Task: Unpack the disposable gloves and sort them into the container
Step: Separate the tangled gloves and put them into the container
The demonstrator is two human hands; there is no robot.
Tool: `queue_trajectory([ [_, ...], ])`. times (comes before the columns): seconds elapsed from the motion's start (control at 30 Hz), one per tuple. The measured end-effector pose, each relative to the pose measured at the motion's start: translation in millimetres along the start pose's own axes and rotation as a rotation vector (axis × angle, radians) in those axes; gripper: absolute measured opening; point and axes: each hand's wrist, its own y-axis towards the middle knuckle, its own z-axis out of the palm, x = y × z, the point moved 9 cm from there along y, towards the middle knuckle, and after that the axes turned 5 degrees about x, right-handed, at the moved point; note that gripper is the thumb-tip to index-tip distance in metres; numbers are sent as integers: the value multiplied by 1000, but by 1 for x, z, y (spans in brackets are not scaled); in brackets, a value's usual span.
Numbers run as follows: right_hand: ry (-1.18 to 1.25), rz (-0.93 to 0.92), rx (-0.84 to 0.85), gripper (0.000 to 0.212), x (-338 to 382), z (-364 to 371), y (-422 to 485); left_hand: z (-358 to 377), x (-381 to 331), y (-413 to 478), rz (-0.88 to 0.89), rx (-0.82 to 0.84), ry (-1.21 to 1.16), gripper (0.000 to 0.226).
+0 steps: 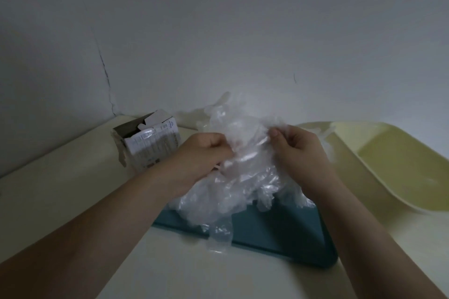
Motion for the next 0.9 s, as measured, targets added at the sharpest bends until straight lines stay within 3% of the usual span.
queue_trajectory([
  [0.03,-7,3,1,43,0,1,0,0,-2,1,39,-34,-2,9],
  [0.13,-32,-3,-19,40,1,-3,-2,-5,-3,4,89,-122,-20,20],
  [0.23,-71,-10,-52,35,5,-11,-4,-12,-8,4,116,-169,-49,10],
  [0.33,-107,0,-76,35,2,-18,-1,-23,-8,3,81,-193,-168,26],
  [0.43,-138,12,-81,37,-4,-19,2,-55,-13,0,91,-359,-206,23],
  [0.53,-50,40,-97,20,-3,-19,-2,-83,-31,-12,227,-517,-210,16],
  [0.8,-34,29,-128,10,24,-18,-8,-100,-100,-61,591,-572,-98,20],
  [0.9,-134,56,-77,14,29,-14,-2,-84,-126,-71,642,-429,-65,11],
])
